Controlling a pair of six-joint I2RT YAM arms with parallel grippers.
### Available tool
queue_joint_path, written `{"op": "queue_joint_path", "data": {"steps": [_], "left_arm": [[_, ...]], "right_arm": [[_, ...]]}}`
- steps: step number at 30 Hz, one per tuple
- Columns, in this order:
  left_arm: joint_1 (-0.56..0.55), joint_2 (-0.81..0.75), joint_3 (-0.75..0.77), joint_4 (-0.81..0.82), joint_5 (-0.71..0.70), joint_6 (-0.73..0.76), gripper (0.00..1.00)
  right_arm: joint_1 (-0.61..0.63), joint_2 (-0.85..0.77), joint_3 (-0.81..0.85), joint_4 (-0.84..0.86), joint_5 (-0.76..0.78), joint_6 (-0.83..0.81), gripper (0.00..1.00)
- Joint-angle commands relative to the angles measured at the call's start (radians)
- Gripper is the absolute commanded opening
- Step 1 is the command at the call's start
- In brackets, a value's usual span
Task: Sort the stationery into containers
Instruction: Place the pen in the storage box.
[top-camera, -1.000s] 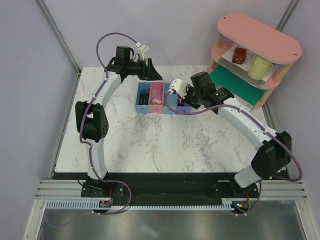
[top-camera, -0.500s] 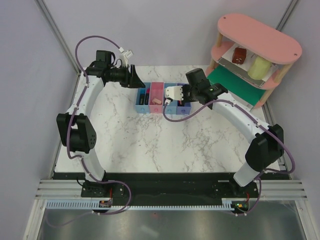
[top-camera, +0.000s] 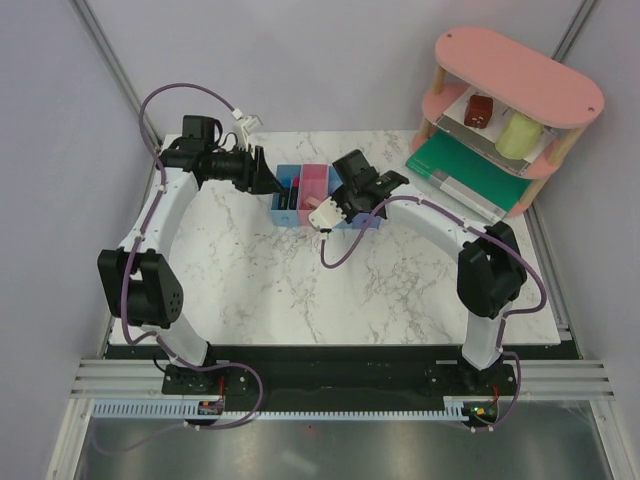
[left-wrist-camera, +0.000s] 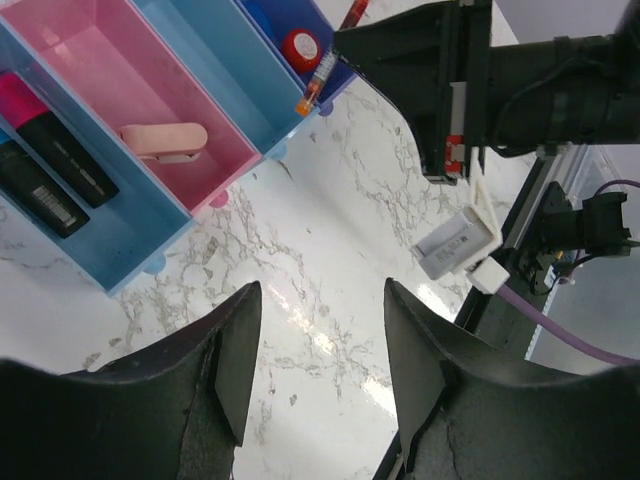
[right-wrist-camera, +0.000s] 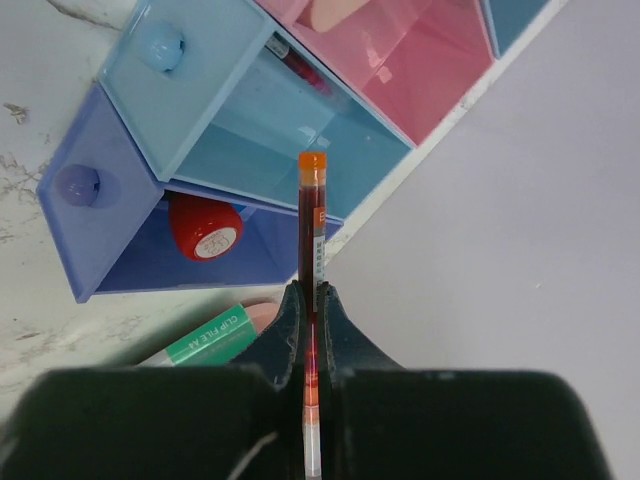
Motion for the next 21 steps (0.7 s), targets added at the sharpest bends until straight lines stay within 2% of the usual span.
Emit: {"op": "queue_joint_path", "data": {"steps": [1,10,19,20,21], "left_arm": [[0.025,-0.069,-0.04,-0.007,0.055,0.065,0.58],[0.071,-0.103,-0.089,-0.007,0.081,0.077,0.57],[0.093,-0.124,-0.109,-0.007,0.107,0.089,0.57],[0.094,-0.126,-0.112,-0.007,0.109,0.091,0.58],[0.108,-0.126,-0.113,-0.007,0.11,0.091,0.58]], "right_arm": [[0.007,0.05,0.053,0.033,0.036,-0.162,0.0],[0.025,0.133,0.064,0.073,0.074,-0.291,0.0],[0.038,0.188,0.047,0.102,0.094,-0.316,0.0],[0.042,0.191,0.047,0.111,0.095,-0.313,0.02],[0.042,0.197,0.047,0.113,0.095,-0.313,0.09]]}}
